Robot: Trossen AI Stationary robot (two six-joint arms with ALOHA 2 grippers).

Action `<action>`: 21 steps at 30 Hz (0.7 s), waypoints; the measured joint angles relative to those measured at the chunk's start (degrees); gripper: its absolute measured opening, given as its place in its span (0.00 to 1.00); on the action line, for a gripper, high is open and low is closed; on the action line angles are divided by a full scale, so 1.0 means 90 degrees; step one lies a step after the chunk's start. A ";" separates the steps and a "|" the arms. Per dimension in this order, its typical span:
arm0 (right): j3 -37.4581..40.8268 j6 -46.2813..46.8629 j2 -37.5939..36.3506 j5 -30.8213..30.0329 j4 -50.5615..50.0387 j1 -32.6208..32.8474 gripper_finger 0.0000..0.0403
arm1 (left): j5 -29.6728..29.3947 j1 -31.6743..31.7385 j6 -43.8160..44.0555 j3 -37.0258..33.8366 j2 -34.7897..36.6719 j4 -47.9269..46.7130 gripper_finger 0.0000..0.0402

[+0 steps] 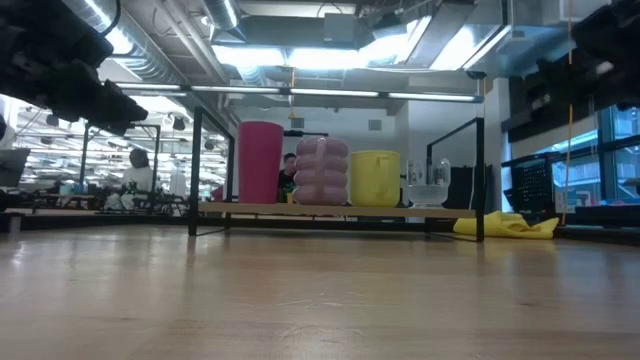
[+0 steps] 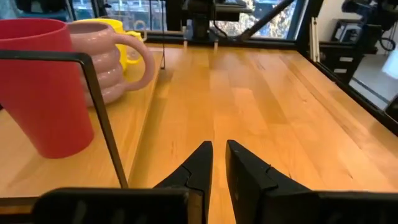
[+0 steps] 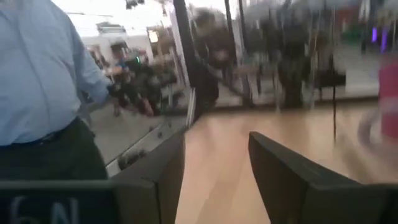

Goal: Stack small to large cups/mugs on shelf
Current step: Return to Home Position

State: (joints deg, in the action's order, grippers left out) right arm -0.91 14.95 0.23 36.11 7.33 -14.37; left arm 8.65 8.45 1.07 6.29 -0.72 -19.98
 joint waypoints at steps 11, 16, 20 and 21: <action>-0.0010 0.0140 0.0053 0.0047 -0.0466 0.0000 0.44 | -0.0078 0.0000 0.0638 0.0002 -0.0002 0.0004 0.10; -0.0010 0.0140 0.0053 0.0052 -0.0468 0.0000 0.44 | -0.0078 0.0000 0.0647 0.0001 -0.0002 0.0004 0.10; -0.0011 0.0145 0.0053 0.0052 -0.0468 0.0000 0.44 | -0.0078 0.0000 0.0648 0.0001 -0.0002 0.0006 0.10; -0.0012 0.0140 0.0053 0.0052 -0.0468 0.0000 0.44 | -0.0078 -0.0002 0.0647 0.0001 -0.0002 0.0006 0.10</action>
State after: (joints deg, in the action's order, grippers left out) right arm -1.02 16.21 0.71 36.58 3.11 -14.37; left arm 7.95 8.43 6.90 6.31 -0.73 -19.92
